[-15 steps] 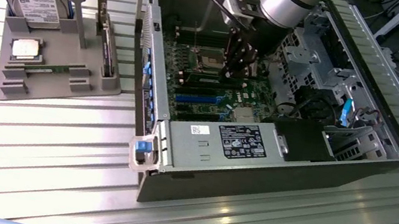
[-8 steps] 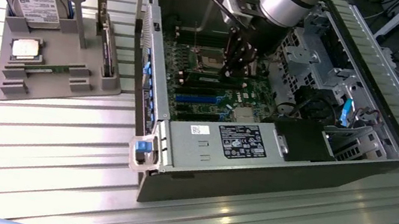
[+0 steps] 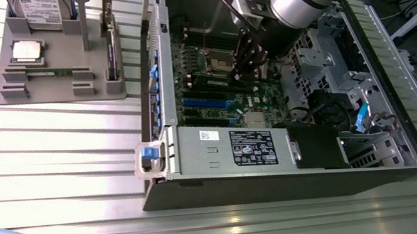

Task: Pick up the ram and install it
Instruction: 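Insert the ram into the slot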

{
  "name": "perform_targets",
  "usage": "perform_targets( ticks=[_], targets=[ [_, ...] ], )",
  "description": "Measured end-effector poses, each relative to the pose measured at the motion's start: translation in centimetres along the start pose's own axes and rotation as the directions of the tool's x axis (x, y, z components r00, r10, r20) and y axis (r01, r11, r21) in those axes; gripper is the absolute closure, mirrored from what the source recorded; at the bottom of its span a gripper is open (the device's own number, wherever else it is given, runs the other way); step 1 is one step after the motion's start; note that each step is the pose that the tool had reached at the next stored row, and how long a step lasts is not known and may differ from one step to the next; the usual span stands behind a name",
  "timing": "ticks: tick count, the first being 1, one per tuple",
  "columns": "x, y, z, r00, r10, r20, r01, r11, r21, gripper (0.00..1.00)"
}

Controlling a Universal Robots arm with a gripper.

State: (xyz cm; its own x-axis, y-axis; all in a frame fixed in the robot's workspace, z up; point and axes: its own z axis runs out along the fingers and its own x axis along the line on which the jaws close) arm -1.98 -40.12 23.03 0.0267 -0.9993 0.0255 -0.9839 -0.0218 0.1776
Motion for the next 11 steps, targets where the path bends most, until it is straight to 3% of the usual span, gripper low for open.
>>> perform_targets(
  ticks=[11],
  targets=[
    [0.01, -0.03, 0.16, 1.0000, -0.004, -0.0006, 0.004, 1.0000, 0.0003, 0.86]
  ],
)
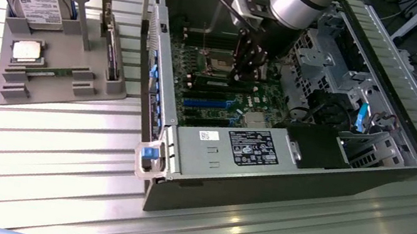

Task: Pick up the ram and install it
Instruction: 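Insert the ram into the slot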

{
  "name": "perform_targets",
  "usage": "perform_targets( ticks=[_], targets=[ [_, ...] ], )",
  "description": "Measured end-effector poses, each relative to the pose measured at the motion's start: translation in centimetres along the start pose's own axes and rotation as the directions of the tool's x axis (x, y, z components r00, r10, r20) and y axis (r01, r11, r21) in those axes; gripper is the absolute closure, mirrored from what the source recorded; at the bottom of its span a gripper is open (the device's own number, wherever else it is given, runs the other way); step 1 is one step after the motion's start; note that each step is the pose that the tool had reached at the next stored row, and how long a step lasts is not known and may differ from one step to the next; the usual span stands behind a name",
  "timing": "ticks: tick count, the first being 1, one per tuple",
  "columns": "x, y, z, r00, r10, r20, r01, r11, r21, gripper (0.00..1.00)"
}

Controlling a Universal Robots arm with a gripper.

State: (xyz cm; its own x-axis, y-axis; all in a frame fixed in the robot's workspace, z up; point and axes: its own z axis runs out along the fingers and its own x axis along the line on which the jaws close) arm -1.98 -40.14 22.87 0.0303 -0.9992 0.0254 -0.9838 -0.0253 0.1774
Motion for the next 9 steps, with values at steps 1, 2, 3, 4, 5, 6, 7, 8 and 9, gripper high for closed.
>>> perform_targets(
  ticks=[1, 2, 3, 4, 5, 6, 7, 8, 9],
  targets=[
    [0.00, 0.00, 0.02, 1.0000, 0.000, 0.0000, 0.000, 1.0000, -0.0001, 0.86],
    [0.02, 0.00, 0.04, 1.0000, -0.001, -0.0001, 0.001, 1.0000, -0.0001, 0.86],
    [0.02, 0.00, 0.04, 1.0000, -0.002, -0.0005, 0.002, 1.0000, -0.0002, 0.86],
    [0.02, 0.00, 0.04, 1.0000, -0.003, -0.0007, 0.003, 1.0000, -0.0001, 0.86],
    [0.02, 0.00, 0.04, 1.0000, -0.004, -0.0008, 0.004, 1.0000, -0.0001, 0.86],
    [0.02, 0.00, 0.05, 1.0000, -0.004, -0.0007, 0.004, 1.0000, -0.0001, 0.86],
    [0.03, 0.00, 0.05, 1.0000, -0.005, -0.0007, 0.005, 1.0000, 0.0000, 0.86],
    [0.04, 0.00, 0.05, 1.0000, -0.006, -0.0011, 0.006, 1.0000, 0.0001, 0.86],
    [0.04, 0.00, 0.05, 0.9999, -0.010, -0.0019, 0.010, 0.9999, 0.0001, 0.86]
  ],
)
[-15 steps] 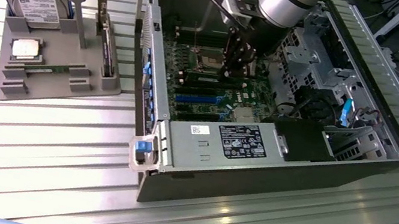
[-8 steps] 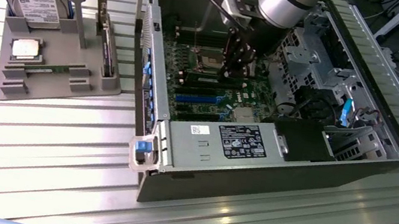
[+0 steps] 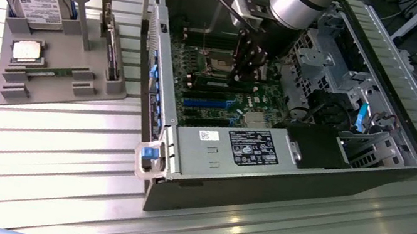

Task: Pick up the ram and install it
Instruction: 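Insert the ram into the slot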

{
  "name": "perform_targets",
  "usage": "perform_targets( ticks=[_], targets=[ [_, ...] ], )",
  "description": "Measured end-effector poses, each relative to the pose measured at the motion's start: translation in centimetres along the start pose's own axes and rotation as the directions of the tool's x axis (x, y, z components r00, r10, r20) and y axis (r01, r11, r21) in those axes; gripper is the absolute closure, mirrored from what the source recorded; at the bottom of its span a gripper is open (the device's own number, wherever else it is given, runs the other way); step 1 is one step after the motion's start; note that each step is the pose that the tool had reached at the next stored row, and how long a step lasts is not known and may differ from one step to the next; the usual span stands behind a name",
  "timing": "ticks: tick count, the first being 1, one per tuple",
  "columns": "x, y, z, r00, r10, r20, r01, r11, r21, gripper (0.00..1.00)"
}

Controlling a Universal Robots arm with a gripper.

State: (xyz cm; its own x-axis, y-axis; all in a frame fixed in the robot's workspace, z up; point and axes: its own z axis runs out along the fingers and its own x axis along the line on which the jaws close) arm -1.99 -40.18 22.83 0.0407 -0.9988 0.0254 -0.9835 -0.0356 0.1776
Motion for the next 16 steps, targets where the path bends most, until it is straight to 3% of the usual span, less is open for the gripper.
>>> perform_targets(
  ticks=[16],
  targets=[
    [-0.09, -0.06, 0.31, 1.0000, 0.003, 0.0003, -0.003, 1.0000, -0.0002, 0.86]
  ],
)
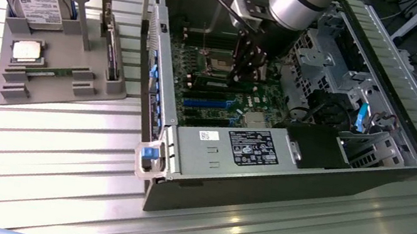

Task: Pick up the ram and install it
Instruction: 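Insert the ram into the slot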

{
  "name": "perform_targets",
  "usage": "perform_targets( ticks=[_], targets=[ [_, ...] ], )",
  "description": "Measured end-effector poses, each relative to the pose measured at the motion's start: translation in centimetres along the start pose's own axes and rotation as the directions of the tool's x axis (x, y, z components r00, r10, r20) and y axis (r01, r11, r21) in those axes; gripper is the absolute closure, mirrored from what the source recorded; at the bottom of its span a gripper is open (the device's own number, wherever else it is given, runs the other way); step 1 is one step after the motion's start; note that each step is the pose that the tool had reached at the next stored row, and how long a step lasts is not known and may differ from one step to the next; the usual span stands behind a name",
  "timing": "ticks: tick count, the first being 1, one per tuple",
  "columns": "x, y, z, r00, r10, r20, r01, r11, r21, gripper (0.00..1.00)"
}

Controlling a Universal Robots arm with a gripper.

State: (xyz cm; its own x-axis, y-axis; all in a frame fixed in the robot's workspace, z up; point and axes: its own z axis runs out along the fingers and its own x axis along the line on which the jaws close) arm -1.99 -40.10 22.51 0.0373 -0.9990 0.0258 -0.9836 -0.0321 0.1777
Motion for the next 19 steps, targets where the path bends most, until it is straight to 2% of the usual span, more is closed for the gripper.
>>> perform_targets(
  ticks=[2, 9, 10, 11, 14, 19],
  targets=[
    [0.0, -0.01, 0.05, 1.0000, 0.000, 0.0007, 0.000, 1.0000, 0.0003, 0.86],
    [0.0, -0.01, 0.04, 0.9999, -0.017, -0.0027, 0.017, 0.9999, 0.0005, 0.86],
    [0.0, -0.01, 0.04, 0.9999, -0.017, -0.0027, 0.017, 0.9999, 0.0007, 0.85],
    [0.0, -0.01, 0.04, 0.9999, -0.017, -0.0027, 0.017, 0.9999, 0.0006, 0.79],
    [0.0, 0.00, 0.01, 0.9999, -0.017, -0.0028, 0.017, 0.9999, 0.0005, 0.79],
    [0.1, 0.24, -1.34, 0.9999, -0.017, -0.0030, 0.017, 0.9999, 0.0006, 0.79]
  ],
)
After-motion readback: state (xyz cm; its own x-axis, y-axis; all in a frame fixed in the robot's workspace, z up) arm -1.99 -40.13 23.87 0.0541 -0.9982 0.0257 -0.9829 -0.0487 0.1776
